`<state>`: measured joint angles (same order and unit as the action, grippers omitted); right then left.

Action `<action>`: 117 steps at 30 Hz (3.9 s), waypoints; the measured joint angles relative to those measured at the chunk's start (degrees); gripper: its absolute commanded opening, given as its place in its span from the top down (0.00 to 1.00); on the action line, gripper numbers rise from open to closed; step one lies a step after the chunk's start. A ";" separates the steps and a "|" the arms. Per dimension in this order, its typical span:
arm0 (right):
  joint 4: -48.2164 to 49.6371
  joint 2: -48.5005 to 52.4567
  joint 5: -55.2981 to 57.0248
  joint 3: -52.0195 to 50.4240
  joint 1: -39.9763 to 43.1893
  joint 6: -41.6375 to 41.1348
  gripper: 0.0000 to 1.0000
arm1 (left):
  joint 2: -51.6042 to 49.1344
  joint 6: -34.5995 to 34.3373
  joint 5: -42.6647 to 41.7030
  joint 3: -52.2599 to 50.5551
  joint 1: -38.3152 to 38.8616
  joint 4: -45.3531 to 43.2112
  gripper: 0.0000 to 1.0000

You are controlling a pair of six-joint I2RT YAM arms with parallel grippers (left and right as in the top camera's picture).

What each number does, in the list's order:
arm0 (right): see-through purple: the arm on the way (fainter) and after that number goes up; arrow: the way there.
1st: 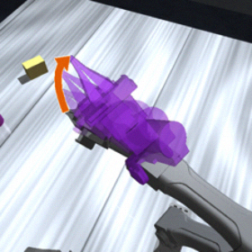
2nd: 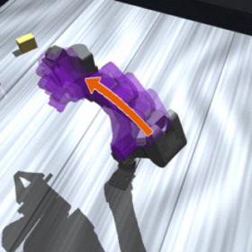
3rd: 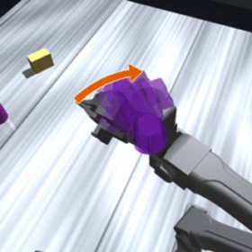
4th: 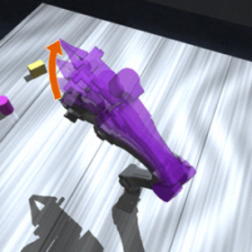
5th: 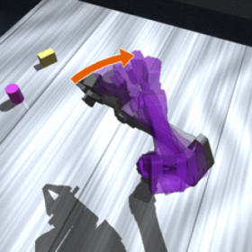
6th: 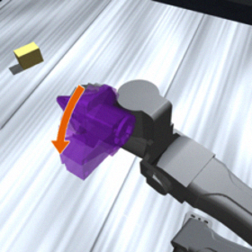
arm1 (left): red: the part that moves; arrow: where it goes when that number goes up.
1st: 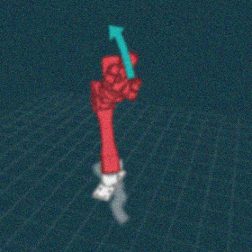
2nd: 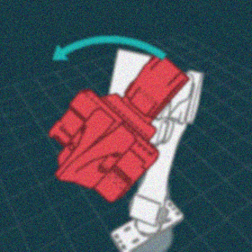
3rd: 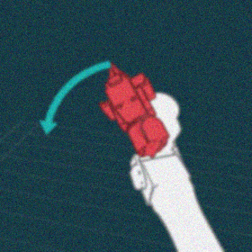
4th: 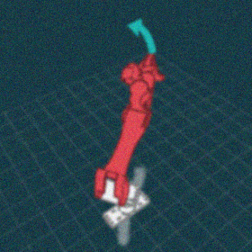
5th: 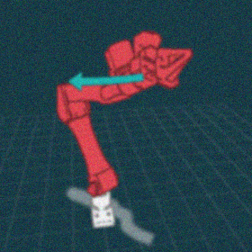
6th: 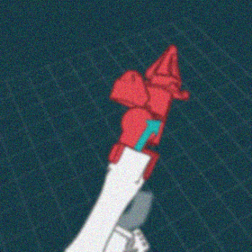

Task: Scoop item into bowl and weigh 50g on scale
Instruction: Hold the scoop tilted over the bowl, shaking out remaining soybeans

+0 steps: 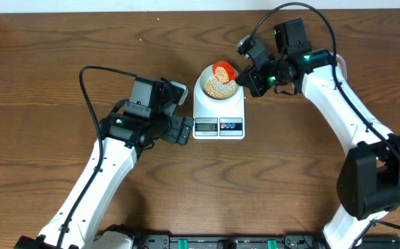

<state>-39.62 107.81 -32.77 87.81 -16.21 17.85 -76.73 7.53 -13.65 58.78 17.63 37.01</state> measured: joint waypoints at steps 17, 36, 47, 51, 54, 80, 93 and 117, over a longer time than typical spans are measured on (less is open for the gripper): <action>0.00 -0.09 0.66 0.02 -0.11 2.54 0.99 | 0.00 0.00 0.00 0.00 0.00 0.00 0.09; 0.00 -0.09 0.66 0.02 -0.11 5.29 0.99 | 0.00 0.00 0.00 0.00 0.00 0.00 0.09; 0.15 -0.09 0.68 0.02 -0.11 8.57 0.99 | 0.00 0.00 0.00 0.00 0.00 0.00 0.09; 0.15 -0.09 0.68 0.02 -0.11 9.44 0.99 | 0.00 0.00 0.00 0.00 0.00 0.00 0.09; 0.13 -0.09 0.68 0.02 -0.11 10.16 0.99 | 0.00 0.00 0.00 0.00 0.00 0.00 0.09; 0.24 -0.09 0.96 0.02 -0.11 13.70 0.99 | 0.00 0.00 0.00 0.00 0.00 0.00 0.09; 0.20 -0.09 1.40 0.02 -0.11 13.70 0.99 | 0.00 0.00 0.00 0.00 0.00 0.00 0.09; 0.20 -0.52 4.46 0.02 -0.42 16.61 0.99 | 0.00 0.00 0.00 0.00 0.00 0.00 0.09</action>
<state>-39.42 107.28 -28.32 87.83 -16.62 34.46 -76.73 7.53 -13.65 58.78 17.63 37.01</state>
